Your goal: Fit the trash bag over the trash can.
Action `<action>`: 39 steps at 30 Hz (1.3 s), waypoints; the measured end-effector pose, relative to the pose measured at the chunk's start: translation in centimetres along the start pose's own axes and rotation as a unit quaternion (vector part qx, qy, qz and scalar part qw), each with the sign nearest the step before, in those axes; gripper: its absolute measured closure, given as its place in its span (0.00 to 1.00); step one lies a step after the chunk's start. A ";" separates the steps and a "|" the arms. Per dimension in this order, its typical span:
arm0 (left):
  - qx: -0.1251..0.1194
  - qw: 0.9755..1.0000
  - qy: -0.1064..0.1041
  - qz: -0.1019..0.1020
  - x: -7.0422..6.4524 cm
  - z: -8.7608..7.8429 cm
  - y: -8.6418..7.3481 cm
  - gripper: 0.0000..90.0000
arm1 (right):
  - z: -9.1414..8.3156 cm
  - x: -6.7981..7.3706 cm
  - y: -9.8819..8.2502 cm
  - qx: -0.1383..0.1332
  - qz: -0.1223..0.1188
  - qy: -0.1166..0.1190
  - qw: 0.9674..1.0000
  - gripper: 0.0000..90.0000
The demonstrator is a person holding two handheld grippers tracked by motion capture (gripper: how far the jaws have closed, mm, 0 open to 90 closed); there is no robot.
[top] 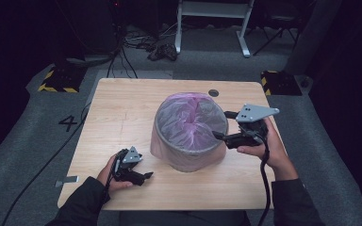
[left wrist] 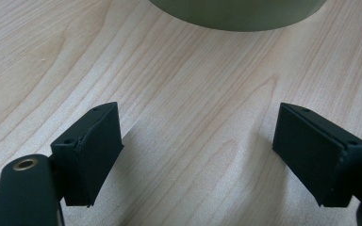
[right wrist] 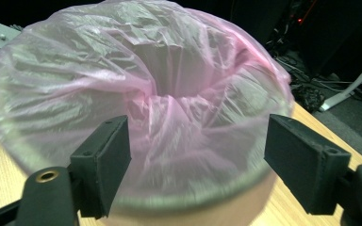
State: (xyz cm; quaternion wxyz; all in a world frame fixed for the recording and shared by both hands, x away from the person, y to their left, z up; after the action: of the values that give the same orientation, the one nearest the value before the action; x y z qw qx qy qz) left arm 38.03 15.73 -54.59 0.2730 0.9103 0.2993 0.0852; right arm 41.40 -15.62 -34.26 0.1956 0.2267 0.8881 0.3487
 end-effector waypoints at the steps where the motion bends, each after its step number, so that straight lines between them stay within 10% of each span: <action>1: 0.000 1.000 0.000 -0.001 0.0 0.0 0.0 0.18 | -0.3 0.0 -0.3 -0.002 0.003 -0.002 1.000 0.26; 22: 0.000 1.000 0.000 0.000 0.0 0.0 0.0 0.18 | -2.0 0.1 -4.1 0.013 -0.001 -0.025 1.000 0.26; 39: 0.000 1.000 0.000 0.000 0.0 0.0 0.0 0.18 | 0.1 0.1 -7.0 0.069 -0.007 -0.031 0.997 0.25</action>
State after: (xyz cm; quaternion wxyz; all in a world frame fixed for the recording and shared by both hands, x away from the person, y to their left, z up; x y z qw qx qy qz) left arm 38.04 15.73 -54.59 0.2730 0.9103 0.2993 0.0856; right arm 39.49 -20.04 -39.35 0.2094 0.2442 0.9051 0.2779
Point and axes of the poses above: each handheld gripper's, and its own axes: z roughly forward along the jaws, y roughly out of its top, x roughly to its left, the point moved 6 cm from there along z, roughly forward along the jaws, and after that the axes turned 12 degrees about x, right-handed, at the moved point
